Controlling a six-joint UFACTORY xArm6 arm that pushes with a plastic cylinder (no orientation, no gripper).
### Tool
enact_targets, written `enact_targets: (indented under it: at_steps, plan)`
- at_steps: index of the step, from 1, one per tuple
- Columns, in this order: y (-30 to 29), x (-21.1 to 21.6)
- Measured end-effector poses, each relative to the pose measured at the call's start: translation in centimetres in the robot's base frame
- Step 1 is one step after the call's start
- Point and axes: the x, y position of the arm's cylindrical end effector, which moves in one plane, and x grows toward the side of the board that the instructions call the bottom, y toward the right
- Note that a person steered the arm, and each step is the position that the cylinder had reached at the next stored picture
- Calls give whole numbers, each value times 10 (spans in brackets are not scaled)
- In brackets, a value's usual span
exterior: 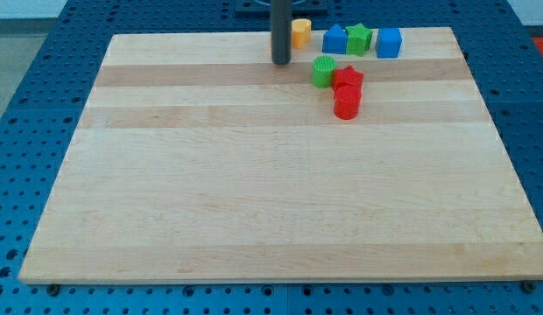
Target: Slide the yellow heart into the blue triangle
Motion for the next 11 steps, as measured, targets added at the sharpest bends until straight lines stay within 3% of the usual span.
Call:
enact_targets:
  at_steps: [2, 3, 4, 5, 6, 7, 11]
  plan:
    - [-103, 2]
    - [-84, -63]
    - [-72, -70]
    - [-62, -71]
    - [-2, -69]
    - [16, -68]
    - [46, -51]
